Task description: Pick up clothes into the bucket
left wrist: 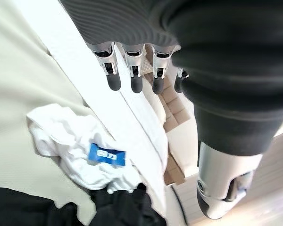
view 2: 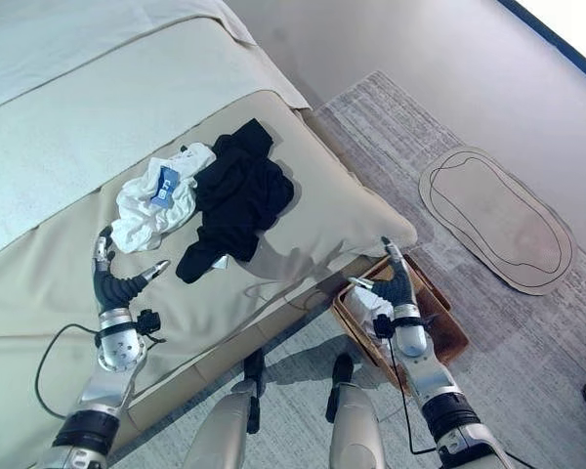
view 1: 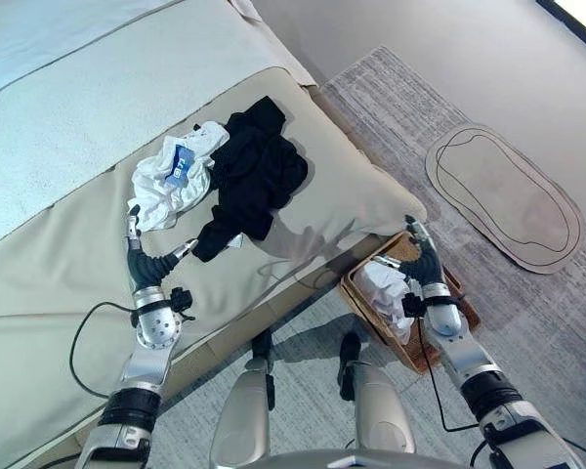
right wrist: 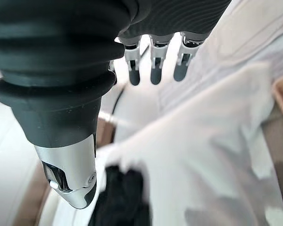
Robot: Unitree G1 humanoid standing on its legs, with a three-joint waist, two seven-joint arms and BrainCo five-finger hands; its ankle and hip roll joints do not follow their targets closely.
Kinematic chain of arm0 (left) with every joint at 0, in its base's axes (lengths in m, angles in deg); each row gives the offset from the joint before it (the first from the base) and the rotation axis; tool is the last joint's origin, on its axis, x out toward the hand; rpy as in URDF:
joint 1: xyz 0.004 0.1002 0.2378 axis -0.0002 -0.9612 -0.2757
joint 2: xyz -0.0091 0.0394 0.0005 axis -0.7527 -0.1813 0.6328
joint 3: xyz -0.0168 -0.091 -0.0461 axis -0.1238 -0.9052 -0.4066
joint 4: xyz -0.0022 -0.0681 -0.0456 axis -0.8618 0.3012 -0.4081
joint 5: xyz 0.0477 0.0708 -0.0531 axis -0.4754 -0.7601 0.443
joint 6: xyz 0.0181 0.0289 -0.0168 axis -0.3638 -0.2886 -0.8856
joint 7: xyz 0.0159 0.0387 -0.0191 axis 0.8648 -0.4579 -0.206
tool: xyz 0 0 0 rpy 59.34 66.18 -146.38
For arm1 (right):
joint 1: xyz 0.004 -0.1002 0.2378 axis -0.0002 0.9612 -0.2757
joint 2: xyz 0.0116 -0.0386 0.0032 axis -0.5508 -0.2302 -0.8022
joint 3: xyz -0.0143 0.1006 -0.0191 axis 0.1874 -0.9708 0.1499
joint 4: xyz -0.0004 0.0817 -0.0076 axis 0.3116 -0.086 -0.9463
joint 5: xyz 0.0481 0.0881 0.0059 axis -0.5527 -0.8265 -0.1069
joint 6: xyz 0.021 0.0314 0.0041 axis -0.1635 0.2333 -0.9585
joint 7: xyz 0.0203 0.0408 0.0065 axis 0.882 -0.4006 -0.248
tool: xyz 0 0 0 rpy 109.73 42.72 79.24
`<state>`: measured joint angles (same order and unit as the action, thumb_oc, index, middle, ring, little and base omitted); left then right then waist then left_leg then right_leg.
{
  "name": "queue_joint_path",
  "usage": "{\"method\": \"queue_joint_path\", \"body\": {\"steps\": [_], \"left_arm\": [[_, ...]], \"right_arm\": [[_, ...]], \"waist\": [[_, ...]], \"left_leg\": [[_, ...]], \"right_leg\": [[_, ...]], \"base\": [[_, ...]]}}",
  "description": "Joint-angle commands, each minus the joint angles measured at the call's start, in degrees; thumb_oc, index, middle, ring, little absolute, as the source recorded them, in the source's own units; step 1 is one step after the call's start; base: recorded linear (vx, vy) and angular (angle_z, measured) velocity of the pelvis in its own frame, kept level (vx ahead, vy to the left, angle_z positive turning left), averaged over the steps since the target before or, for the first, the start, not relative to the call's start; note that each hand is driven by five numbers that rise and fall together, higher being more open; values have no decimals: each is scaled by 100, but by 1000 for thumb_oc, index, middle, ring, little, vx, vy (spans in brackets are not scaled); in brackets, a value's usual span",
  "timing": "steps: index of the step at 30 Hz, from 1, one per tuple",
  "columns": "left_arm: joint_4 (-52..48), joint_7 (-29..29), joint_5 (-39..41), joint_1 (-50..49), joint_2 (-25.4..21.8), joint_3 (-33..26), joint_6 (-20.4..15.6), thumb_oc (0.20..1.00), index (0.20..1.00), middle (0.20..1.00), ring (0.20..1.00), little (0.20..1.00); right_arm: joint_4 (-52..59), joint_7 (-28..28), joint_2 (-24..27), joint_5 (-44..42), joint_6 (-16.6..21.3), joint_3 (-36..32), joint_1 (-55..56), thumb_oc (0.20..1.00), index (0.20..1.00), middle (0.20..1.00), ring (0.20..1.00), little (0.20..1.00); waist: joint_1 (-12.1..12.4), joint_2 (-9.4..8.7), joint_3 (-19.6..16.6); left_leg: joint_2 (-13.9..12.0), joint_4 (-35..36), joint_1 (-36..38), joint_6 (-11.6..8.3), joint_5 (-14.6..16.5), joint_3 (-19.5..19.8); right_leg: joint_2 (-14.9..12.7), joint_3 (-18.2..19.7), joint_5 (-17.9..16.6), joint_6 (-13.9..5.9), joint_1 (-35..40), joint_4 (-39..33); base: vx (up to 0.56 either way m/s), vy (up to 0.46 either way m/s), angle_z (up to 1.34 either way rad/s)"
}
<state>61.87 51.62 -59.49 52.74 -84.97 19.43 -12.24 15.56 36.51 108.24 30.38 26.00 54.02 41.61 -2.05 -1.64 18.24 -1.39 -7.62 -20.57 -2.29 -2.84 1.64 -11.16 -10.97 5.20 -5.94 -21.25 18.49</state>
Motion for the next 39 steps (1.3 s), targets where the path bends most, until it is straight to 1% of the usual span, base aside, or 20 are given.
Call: {"method": "queue_joint_path", "body": {"steps": [1,3,4,6,9,13,16,18,21,25,30,31,32,33,34,35,36,37,38,39], "left_arm": [[40,-362,-428,553,-587,13,21,1000,1000,1000,1000,1000],[197,-395,-467,682,-661,37,70,1000,1000,1000,1000,1000],[400,-441,-547,920,-878,86,193,1000,1000,1000,1000,1000],[625,-492,-617,1232,-1156,170,272,1000,1000,1000,1000,1000],[748,-629,-684,1593,-1460,279,411,1000,1000,1000,1000,1000],[823,-842,-606,2121,-1687,344,500,1000,1000,1000,1000,1000],[681,-1021,-624,2283,-1745,304,555,1000,1000,1000,1000,1000],[693,-1112,-628,2411,-1873,237,590,1000,1000,1000,1000,1000],[699,-1228,-690,2643,-2125,240,690,1000,1000,1000,1000,1000],[736,-1314,-866,3093,-2655,334,902,1000,1000,1000,1000,1000],[993,-1307,-985,3836,-3353,710,1039,1000,1000,1000,1000,1000],[1038,-1289,-987,3967,-3429,803,1047,1000,1000,1000,1000,1000],[1030,-1302,-1036,4069,-3467,849,1074,1000,1000,1000,1000,1000],[1054,-1299,-1074,4216,-3557,930,1100,1000,1000,1000,1000,1000],[1138,-1273,-1083,4388,-3663,1044,1099,1000,1000,1000,1000,1000],[1165,-1276,-1076,4442,-3665,1093,1091,1000,1000,1000,1000,1000],[1280,-1267,-1087,4676,-3743,1224,1123,1000,1000,1000,1000,1000],[1392,-1257,-1077,4838,-3815,1349,1130,1000,1000,1000,1000,1000],[1396,-1260,-1076,4856,-3813,1364,1126,1000,1000,1000,1000,1000],[1458,-1256,-1095,4998,-3857,1467,1151,1000,1000,1000,1000,1000]], "right_arm": [[573,161,18,205,367,364,-477,1000,1000,1000,1000,1000],[573,206,-3,202,375,505,-614,1000,1000,1000,1000,1000],[637,244,-26,212,364,757,-892,1000,1000,1000,1000,1000],[698,267,-53,261,341,1012,-1257,1000,1000,1000,1000,1000],[760,231,-123,249,330,1218,-1661,1000,1000,1000,1000,1000],[886,49,-209,216,314,1288,-1986,1000,1000,1000,1000,1000],[872,-74,-223,258,299,1210,-2049,1000,1000,1000,1000,1000],[942,-116,-174,252,294,1156,-2048,1000,1000,1000,1000,1000],[1002,-170,-107,246,294,1084,-1997,1000,1000,1000,1000,1000],[1129,-232,19,198,345,926,-1861,1000,1000,1000,1000,1000],[1273,-184,146,172,405,846,-1683,1000,1000,1000,1000,1000],[1302,-164,161,158,410,816,-1637,1000,1000,1000,1000,1000],[1310,-165,175,148,431,789,-1579,1000,1000,1000,1000,1000],[1311,-156,194,137,440,775,-1554,1000,1000,1000,1000,1000],[1328,-142,208,126,450,763,-1519,1000,1000,1000,1000,1000],[1329,-141,200,126,449,743,-1519,1000,1000,1000,1000,1000],[1334,-124,204,108,478,730,-1481,1000,1000,1000,1000,1000],[1340,-110,200,96,487,715,-1446,1000,1000,1000,1000,1000],[1344,-112,199,96,489,703,-1445,1000,1000,1000,1000,1000],[1347,-106,214,100,504,696,-1389,1000,1000,1000,1000,1000]], "waist": [[96,-363,179],[109,-379,208],[135,-413,279],[164,-449,397],[203,-484,613],[245,-492,931],[259,-487,1087],[232,-507,1144],[201,-535,1155],[117,-561,1155],[-2,-599,1155],[8,-590,1150],[-31,-605,1155],[-49,-586,1146],[-87,-601,1155],[-71,-608,1154],[-122,-592,1119],[-142,-597,1111],[-150,-614,1149],[-187,-616,1131]], "left_leg": [[-68,-415,-153,-92,288,-6],[-67,-453,-205,-96,286,-6],[-68,-532,-331,-104,283,-6],[-51,-721,-546,-109,303,0],[-5,-1143,-930,-94,390,20],[19,-1856,-1599,-67,649,61],[57,-2257,-2062,-50,770,104],[52,-2481,-2337,-41,840,122],[69,-2791,-2808,-8,929,154],[97,-3110,-3377,22,1019,171],[87,-3259,-3825,41,1050,218],[50,-3338,-3827,18,1251,274],[76,-3327,-3960,45,1076,247],[41,-3345,-3934,22,1253,287],[62,-3308,-4053,47,1065,249],[63,-3309,-4065,47,1062,251],[26,-3282,-4051,24,1233,279],[24,-3277,-4086,23,1228,286],[54,-3262,-4156,49,1046,249],[56,-3218,-4172,46,1034,235]], "right_leg": [[-444,132,-1201,-422,90,-1056],[-448,128,-1218,-427,57,-1058],[-459,137,-1238,-427,-13,-1047],[-480,147,-1240,-425,-169,-979],[-496,181,-1189,-403,-454,-713],[-490,225,-986,-376,-1003,-158],[-495,233,-922,-376,-1360,113],[-495,272,-897,-367,-1610,254],[-493,303,-872,-383,-2023,453],[-492,290,-882,-408,-2517,599],[-500,224,-938,-454,-2888,619],[-464,247,-791,-510,-2881,679],[-505,221,-947,-457,-2984,616],[-470,240,-810,-521,-2980,662],[-512,197,-980,-476,-3058,571],[-512,196,-982,-476,-3068,571],[-473,228,-894,-551,-3065,536],[-478,223,-934,-568,-3086,483],[-518,194,-1082,-513,-3129,434],[-523,183,-1115,-523,-3147,362]], "base": [[-40,32,-1],[-25,14,0],[-65,25,2],[-86,26,2],[-92,28,5],[-85,21,10],[-74,27,10],[-52,41,4],[-33,38,2],[-11,18,1],[13,12,7],[15,8,9],[91,-7,0],[-66,31,-10],[4,17,-15],[6,22,-5],[85,11,-2],[0,0,0],[-63,27,0],[0,0,0]]}}
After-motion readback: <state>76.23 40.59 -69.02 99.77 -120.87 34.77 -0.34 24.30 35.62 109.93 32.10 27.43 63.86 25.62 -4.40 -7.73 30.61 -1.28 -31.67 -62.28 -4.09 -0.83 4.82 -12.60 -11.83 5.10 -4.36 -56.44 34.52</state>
